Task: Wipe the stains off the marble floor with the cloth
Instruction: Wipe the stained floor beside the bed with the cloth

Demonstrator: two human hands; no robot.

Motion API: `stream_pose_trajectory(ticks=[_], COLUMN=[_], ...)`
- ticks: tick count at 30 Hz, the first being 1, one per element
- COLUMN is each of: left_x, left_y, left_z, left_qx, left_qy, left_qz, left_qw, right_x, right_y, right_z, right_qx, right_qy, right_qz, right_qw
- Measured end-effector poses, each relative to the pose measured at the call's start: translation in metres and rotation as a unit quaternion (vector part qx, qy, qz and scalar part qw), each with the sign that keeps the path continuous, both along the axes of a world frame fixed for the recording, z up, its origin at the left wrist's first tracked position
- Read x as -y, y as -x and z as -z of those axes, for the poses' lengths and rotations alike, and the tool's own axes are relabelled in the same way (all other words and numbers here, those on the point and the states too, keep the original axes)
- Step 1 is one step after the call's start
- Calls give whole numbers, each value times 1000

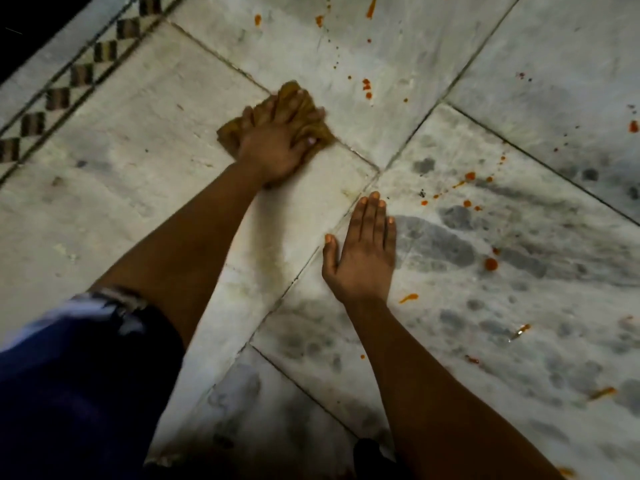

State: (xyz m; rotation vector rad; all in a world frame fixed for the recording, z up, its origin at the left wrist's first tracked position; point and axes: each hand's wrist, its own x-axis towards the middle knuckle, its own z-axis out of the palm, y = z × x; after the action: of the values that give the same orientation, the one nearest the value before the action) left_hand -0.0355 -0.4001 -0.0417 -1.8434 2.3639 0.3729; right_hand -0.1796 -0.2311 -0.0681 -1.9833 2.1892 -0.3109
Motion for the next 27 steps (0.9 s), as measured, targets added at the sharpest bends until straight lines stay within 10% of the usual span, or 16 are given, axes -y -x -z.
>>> stream_pose_trajectory(ticks=[9,16,27], left_x=[-72,12,-92], left_y=[-16,-17,9], left_z=[4,-3,-29], left_qx=[2,-8,8], left_qy=[36,-30,-5], left_qz=[196,-76,46], left_qw=[980,997,999], right_x=[1,0,-1], right_y=[2,1,6], right_z=[2,1,-18], right_qx=[-2,-1,55], right_qy=[-1,-7,-52], right_qz=[-3,-3,-26], right_qw=[1000,1000,997])
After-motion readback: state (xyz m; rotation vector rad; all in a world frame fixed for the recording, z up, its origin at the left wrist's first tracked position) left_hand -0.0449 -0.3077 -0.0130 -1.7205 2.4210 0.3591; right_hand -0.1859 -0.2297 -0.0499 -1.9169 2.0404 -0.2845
